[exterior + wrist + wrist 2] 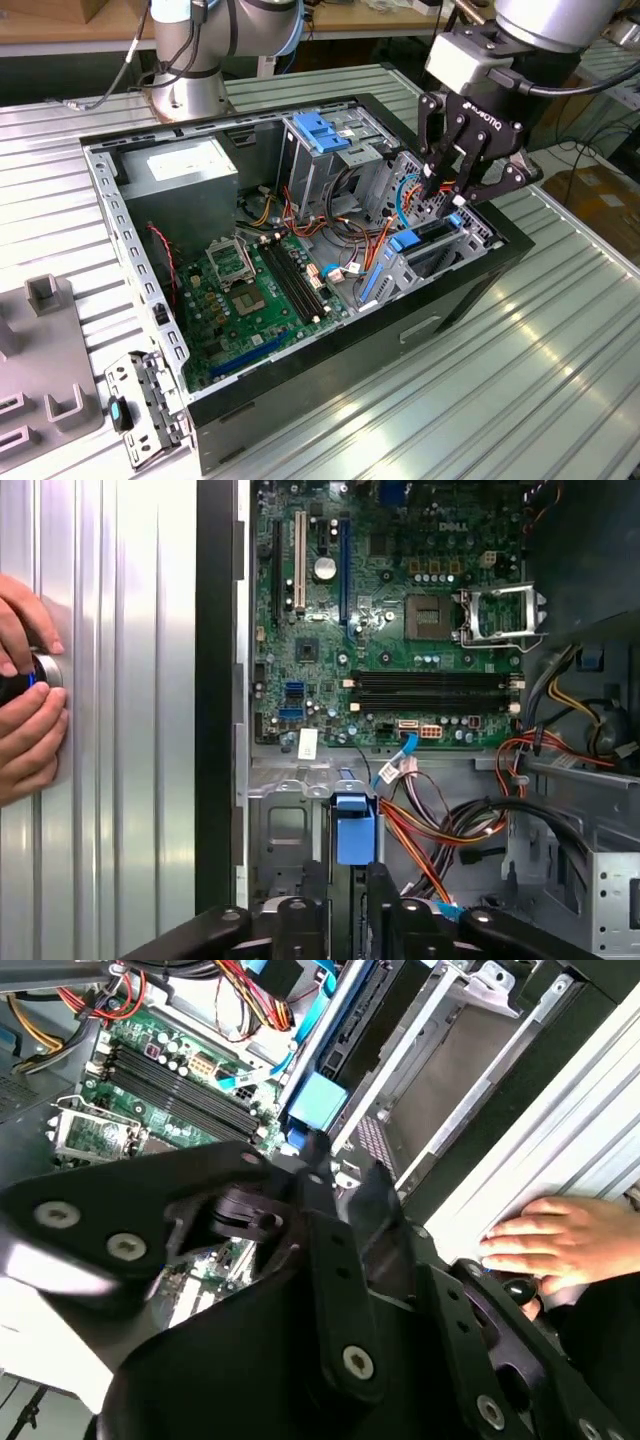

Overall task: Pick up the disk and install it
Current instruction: 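Insert the disk into the insertion slot, then insert the first disk wire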

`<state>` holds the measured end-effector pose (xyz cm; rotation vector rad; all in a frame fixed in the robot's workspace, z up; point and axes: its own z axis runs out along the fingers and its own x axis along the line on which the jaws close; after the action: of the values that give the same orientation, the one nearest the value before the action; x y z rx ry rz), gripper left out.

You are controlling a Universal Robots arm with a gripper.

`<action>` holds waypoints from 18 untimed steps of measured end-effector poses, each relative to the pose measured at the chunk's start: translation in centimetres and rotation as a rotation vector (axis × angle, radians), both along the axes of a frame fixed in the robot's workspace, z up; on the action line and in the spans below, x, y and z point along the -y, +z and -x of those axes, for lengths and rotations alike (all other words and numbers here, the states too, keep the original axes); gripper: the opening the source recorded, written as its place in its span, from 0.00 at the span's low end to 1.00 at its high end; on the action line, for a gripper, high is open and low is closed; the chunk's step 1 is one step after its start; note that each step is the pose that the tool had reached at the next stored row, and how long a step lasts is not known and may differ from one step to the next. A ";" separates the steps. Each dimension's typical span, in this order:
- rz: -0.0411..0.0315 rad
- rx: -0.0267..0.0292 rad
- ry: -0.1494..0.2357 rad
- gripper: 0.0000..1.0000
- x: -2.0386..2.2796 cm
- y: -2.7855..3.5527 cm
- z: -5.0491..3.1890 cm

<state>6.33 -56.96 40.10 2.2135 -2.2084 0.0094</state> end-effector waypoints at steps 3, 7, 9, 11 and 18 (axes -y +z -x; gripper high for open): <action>-0.0002 0.0000 0.000 0.18 0.13 -0.75 -0.57; -0.0001 0.0000 0.000 0.11 0.13 -1.59 -2.12; -0.0001 0.0000 0.000 0.11 0.13 -2.08 -2.99; 0.0000 0.0000 0.000 0.11 0.13 -2.60 -3.43; 0.0000 0.0000 0.000 0.11 0.13 -2.74 -3.43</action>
<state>9.76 -57.09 37.36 2.2135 -2.2084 0.0094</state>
